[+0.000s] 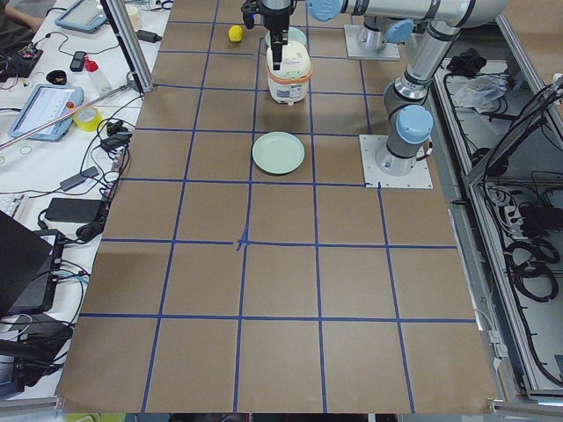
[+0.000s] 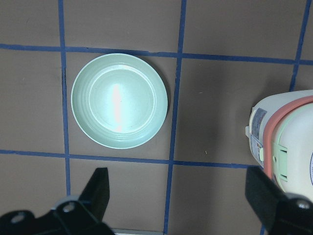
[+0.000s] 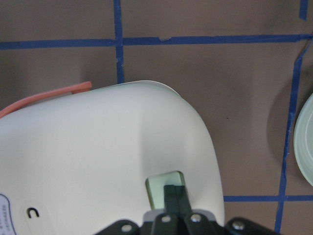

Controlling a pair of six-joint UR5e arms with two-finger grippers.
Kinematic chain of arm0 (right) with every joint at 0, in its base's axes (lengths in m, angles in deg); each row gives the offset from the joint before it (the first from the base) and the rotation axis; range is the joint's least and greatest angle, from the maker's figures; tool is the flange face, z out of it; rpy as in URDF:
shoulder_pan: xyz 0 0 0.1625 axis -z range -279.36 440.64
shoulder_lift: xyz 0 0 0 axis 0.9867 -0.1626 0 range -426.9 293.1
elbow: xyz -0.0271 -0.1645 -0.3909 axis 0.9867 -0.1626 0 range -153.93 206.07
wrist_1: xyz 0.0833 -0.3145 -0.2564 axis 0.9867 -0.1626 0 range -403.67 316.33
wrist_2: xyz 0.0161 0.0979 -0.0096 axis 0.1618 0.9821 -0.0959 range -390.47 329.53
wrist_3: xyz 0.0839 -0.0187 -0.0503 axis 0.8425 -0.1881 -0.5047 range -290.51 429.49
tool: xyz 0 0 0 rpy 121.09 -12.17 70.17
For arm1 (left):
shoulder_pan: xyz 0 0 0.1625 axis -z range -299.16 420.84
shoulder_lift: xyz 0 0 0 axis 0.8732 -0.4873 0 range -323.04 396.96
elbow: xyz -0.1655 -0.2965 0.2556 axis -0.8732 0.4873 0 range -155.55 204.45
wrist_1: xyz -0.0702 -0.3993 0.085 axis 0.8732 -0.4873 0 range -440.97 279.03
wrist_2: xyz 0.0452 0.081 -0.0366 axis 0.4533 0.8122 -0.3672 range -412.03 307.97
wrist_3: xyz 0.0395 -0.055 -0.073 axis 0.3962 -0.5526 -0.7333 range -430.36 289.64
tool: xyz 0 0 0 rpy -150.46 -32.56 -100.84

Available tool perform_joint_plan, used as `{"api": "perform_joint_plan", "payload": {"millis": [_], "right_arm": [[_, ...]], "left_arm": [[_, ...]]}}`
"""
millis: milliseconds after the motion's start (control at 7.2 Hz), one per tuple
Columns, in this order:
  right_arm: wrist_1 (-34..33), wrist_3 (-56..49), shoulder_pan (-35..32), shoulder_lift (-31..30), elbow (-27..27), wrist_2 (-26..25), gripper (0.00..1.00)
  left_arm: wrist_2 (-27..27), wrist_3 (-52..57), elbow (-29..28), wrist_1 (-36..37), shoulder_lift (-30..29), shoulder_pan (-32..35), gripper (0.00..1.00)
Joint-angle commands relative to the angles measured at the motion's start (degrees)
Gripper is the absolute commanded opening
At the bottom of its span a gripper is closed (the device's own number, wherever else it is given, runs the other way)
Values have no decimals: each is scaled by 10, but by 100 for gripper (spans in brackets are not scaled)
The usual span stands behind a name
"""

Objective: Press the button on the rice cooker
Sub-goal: 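Press down on the green lid button with the right gripper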

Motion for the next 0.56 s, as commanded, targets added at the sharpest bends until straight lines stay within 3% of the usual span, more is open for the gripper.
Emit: {"api": "perform_joint_plan", "payload": {"millis": [0, 417], "right_arm": [[1, 0, 0, -14, -17, -1, 99], [58, -29, 21, -35, -84, -15, 100]], "left_arm": [[0, -1, 0, 0, 0, 0, 100], [0, 0, 0, 0, 0, 0, 100]]}}
